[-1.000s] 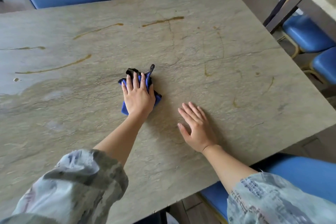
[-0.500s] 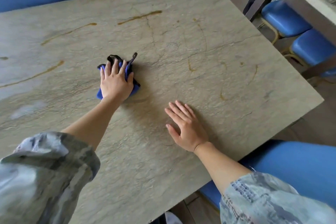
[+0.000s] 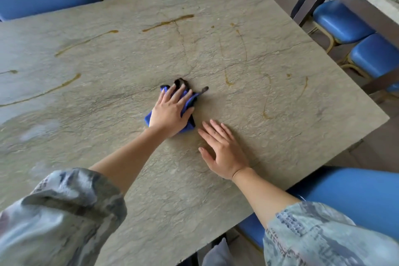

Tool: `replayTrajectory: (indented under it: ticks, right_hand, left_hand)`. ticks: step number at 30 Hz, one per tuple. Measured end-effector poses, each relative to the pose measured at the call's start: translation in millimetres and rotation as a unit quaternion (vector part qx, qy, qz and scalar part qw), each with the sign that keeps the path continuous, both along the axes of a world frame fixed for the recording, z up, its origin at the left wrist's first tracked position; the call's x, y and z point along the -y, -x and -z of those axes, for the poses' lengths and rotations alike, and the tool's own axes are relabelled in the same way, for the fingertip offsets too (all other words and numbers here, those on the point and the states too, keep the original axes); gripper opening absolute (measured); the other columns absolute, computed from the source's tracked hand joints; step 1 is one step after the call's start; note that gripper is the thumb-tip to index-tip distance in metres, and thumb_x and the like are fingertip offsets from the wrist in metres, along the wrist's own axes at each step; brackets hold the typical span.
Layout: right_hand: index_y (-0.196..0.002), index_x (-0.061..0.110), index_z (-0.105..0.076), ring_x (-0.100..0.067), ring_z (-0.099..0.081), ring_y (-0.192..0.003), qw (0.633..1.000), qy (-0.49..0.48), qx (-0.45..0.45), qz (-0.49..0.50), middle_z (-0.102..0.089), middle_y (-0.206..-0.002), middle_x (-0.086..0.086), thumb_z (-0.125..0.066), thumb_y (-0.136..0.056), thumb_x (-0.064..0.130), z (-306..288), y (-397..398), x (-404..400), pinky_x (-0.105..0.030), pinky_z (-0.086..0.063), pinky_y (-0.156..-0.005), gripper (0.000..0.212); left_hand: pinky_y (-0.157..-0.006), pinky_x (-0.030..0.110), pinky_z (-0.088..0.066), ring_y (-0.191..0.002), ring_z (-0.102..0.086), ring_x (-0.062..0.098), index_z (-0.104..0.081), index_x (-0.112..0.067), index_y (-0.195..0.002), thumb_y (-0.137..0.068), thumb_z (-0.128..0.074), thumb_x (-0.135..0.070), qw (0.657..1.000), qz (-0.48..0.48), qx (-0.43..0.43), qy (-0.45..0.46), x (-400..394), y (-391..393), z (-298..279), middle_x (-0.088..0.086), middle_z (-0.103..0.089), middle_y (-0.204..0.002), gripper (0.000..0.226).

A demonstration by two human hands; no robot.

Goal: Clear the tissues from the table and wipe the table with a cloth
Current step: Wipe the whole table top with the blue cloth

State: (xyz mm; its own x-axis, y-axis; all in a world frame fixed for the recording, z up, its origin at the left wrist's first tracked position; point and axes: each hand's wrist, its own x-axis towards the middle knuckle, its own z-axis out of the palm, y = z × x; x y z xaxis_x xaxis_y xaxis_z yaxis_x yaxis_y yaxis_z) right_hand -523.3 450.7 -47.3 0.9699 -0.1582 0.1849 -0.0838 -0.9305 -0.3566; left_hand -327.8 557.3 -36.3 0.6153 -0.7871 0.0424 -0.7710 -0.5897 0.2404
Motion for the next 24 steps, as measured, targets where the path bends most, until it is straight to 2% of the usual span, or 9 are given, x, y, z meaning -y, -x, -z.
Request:
replayTrajectory:
  ticks: [2, 3, 6, 8, 14, 16, 18, 20, 24]
  right_hand:
    - [-0.135, 0.015, -0.053, -0.019, -0.024, -0.144, 1.000, -0.001, 0.001, 0.002, -0.040, -0.150, -0.003, -0.047, -0.094, 0.038, 0, -1, 1, -0.045, -0.022, -0.116, 0.048]
    - [-0.136, 0.015, -0.053, -0.019, -0.024, -0.145, 1.000, -0.004, -0.002, 0.003, -0.039, -0.151, -0.002, -0.047, -0.094, 0.038, 0, -1, 1, -0.045, -0.022, -0.116, 0.048]
    - [-0.138, 0.016, -0.050, -0.019, -0.022, -0.145, 1.000, -0.009, -0.008, 0.002, -0.037, -0.152, -0.002, -0.046, -0.095, 0.039, 0, -1, 0, -0.044, -0.020, -0.117, 0.049]
    - [-0.139, 0.015, -0.049, -0.020, -0.022, -0.145, 1.000, -0.012, -0.012, 0.002, -0.037, -0.152, -0.002, -0.046, -0.095, 0.039, 0, -1, -1, -0.045, -0.020, -0.117, 0.050]
    - [-0.140, 0.014, -0.047, -0.019, -0.024, -0.145, 0.999, -0.004, -0.027, 0.021, -0.040, -0.150, -0.001, -0.045, -0.089, 0.035, -2, -1, -2, -0.052, -0.011, -0.117, 0.056]
    - [-0.139, 0.013, -0.048, -0.020, -0.027, -0.143, 0.999, -0.006, -0.029, 0.022, -0.041, -0.150, -0.001, -0.046, -0.087, 0.035, -2, -2, -3, -0.052, -0.013, -0.116, 0.056]
    - [-0.139, 0.013, -0.049, -0.022, -0.029, -0.143, 0.999, -0.002, -0.029, 0.019, -0.042, -0.149, -0.003, -0.043, -0.086, 0.036, -2, -2, -3, -0.054, -0.015, -0.115, 0.057]
    - [-0.139, 0.012, -0.048, -0.023, -0.029, -0.142, 1.000, 0.003, -0.028, 0.015, -0.042, -0.149, -0.004, -0.041, -0.087, 0.037, -1, -4, -1, -0.054, -0.014, -0.115, 0.058]
    - [-0.137, 0.010, -0.050, -0.025, -0.033, -0.141, 1.000, 0.015, -0.022, 0.011, -0.044, -0.147, -0.007, -0.039, -0.085, 0.036, 2, -3, 0, -0.054, -0.015, -0.115, 0.059]
  left_hand:
    - [-0.120, 0.041, -0.016, -0.146, -0.019, 0.020, -0.033, -0.034, -0.147, -0.094, -0.024, -0.059, 0.993, 0.121, 0.004, -0.007, -14, 1, 1, -0.006, -0.029, -0.156, 0.059]
    - [-0.120, 0.041, -0.018, -0.146, -0.019, 0.019, -0.033, -0.035, -0.146, -0.094, -0.023, -0.059, 0.991, 0.132, 0.001, -0.009, -18, -4, 2, -0.007, -0.029, -0.155, 0.059]
    - [-0.120, 0.040, -0.017, -0.146, -0.019, 0.021, -0.036, -0.032, -0.145, -0.095, -0.031, -0.056, 0.999, -0.043, -0.007, 0.019, -20, -9, 3, -0.003, -0.033, -0.154, 0.056]
    - [-0.121, 0.040, -0.011, -0.147, -0.015, 0.023, -0.034, -0.030, -0.147, -0.097, -0.036, -0.051, 0.985, -0.169, -0.027, 0.020, -13, 7, 1, -0.002, -0.030, -0.155, 0.054]
    - [-0.120, 0.040, -0.016, -0.146, -0.021, 0.021, -0.038, -0.031, -0.145, -0.095, -0.034, -0.053, 0.990, -0.136, 0.012, 0.019, -36, 69, 4, -0.003, -0.035, -0.153, 0.055]
    - [-0.119, 0.042, -0.018, -0.145, -0.022, 0.023, -0.041, -0.029, -0.143, -0.094, -0.041, -0.050, 0.962, -0.271, 0.014, 0.036, -54, 72, 7, -0.001, -0.038, -0.152, 0.053]
    - [-0.119, 0.045, -0.016, -0.145, -0.021, 0.027, -0.042, -0.026, -0.143, -0.094, -0.047, -0.046, 0.910, -0.411, -0.001, 0.049, -64, 77, 6, 0.004, -0.038, -0.152, 0.053]
    - [-0.119, 0.046, -0.013, -0.145, -0.019, 0.028, -0.041, -0.024, -0.144, -0.094, -0.048, -0.045, 0.880, -0.471, -0.017, 0.057, -61, 89, 3, 0.005, -0.035, -0.153, 0.054]
    - [-0.119, 0.044, -0.017, -0.145, -0.021, 0.025, -0.040, -0.029, -0.144, -0.094, -0.041, -0.050, 0.938, -0.346, 0.008, 0.029, -56, 142, 2, 0.001, -0.035, -0.153, 0.055]
